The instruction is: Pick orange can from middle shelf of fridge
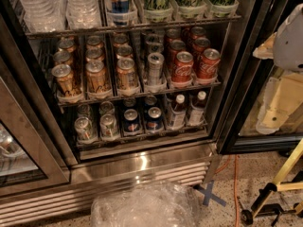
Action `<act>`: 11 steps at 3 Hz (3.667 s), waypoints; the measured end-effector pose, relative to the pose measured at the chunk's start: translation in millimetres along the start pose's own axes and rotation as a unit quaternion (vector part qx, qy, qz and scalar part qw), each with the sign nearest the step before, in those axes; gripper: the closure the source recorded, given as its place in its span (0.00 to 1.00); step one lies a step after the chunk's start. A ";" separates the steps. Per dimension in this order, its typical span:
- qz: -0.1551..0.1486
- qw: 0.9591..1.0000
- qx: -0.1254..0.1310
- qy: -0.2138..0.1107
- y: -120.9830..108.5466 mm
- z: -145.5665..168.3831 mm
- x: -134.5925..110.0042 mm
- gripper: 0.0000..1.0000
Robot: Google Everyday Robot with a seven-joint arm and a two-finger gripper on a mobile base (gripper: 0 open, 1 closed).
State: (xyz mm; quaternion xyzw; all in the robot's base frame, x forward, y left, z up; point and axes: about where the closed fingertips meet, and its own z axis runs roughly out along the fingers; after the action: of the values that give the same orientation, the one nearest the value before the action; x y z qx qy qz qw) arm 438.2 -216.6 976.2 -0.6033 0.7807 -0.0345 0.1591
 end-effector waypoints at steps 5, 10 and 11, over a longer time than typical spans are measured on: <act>0.092 0.986 -0.037 -0.135 74.6 121.1 -87.0 0.00; 0.083 0.922 0.018 -0.377 112.7 121.8 -262.6 0.00; 0.137 0.890 0.008 -0.434 111.1 119.3 -310.6 0.00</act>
Offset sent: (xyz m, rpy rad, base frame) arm -0.0158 0.0742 -0.0601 0.2102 0.0403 -0.0352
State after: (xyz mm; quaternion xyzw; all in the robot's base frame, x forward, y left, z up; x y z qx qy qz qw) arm 438.1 125.8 900.2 -0.4439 0.7082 0.2473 0.4901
